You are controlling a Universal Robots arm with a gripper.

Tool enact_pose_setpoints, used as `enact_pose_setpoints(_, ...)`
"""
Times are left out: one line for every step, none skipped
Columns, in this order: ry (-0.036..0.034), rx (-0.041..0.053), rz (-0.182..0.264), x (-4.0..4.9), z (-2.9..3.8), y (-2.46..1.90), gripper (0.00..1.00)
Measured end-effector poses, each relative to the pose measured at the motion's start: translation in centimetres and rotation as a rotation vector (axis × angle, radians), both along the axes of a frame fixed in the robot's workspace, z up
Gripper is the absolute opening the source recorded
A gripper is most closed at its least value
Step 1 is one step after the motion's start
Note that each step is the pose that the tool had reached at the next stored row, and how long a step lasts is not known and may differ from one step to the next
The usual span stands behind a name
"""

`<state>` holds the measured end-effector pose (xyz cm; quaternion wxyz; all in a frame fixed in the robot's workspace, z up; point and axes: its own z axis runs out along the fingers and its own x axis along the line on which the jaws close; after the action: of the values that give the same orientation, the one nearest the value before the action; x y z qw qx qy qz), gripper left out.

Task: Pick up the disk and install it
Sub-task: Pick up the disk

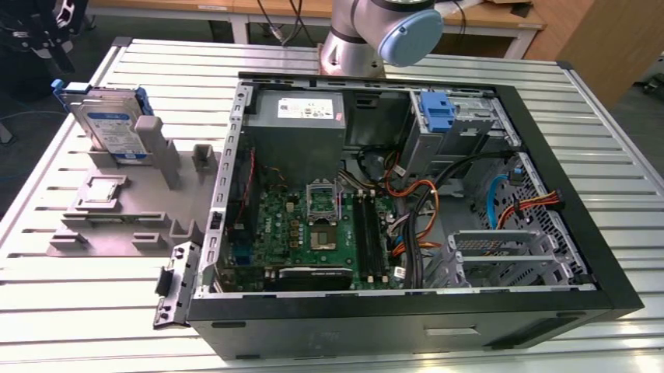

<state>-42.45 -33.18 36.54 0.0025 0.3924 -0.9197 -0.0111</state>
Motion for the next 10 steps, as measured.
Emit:
enact_pose_setpoints(0.0,0.0,0.017,0.0,-0.01,0.0,0.1)
enact_pose_setpoints(0.0,0.0,0.034,0.0,-0.01,0.0,0.1)
enact_pose_setpoints(0.0,0.0,0.053,0.0,-0.01,0.0,0.1)
enact_pose_setpoints(0.0,0.0,0.069,0.0,-0.01,0.0,0.1)
enact_pose_setpoints(0.0001,0.0,0.087,0.0,-0.02,0.0,0.1)
enact_pose_setpoints(0.0,0.0,0.104,0.0,-0.02,0.0,0.1)
enact_pose_setpoints(0.0,0.0,0.121,0.0,-0.02,0.0,0.1)
enact_pose_setpoints(0.0001,0.0,0.138,0.0,-0.03,0.0,0.1)
enact_pose_setpoints(0.0001,0.0,0.154,0.0,-0.03,0.0,0.1)
enact_pose_setpoints(0.0,0.0,0.171,0.0,-0.04,0.0,0.1)
